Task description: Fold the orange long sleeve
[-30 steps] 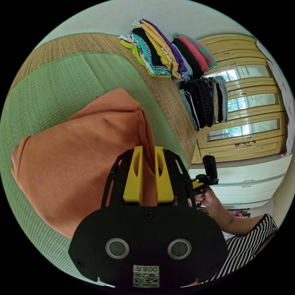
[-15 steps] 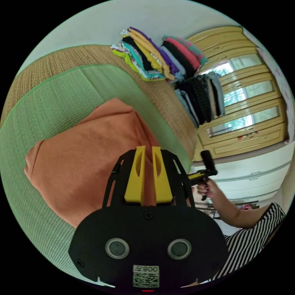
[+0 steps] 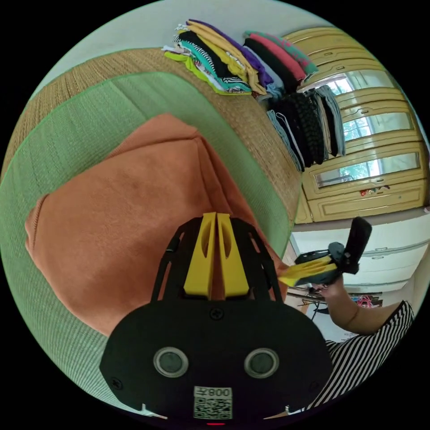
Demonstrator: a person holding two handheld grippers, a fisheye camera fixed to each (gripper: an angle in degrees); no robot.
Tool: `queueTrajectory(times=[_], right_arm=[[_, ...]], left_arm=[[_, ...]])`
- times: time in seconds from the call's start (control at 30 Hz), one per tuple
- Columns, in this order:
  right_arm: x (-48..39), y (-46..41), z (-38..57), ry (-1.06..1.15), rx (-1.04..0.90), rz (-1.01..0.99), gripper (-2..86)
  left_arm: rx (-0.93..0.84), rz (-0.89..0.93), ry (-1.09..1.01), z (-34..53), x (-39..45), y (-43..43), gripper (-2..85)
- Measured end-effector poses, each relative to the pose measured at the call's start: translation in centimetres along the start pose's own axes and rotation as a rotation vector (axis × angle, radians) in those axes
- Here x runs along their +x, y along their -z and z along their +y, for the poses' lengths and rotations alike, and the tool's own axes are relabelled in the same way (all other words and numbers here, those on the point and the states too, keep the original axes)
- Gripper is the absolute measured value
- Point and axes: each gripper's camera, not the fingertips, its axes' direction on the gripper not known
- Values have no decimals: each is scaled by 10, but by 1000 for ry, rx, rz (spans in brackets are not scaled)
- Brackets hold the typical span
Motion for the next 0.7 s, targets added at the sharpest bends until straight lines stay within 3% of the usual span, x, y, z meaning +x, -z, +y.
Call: queueTrajectory(times=[0.13,0.43,0.7], right_arm=[[-24,-39,-7,3,-52,96,0],[-120,-71,-9,101,-64,262,1],[-223,-38,-36,178,14,323,1]], left_arm=[[68,86,-37,17,4,9,4],[62,11,6,112,-12,-31,3],[161,31,-43,155,-1,-30,2]])
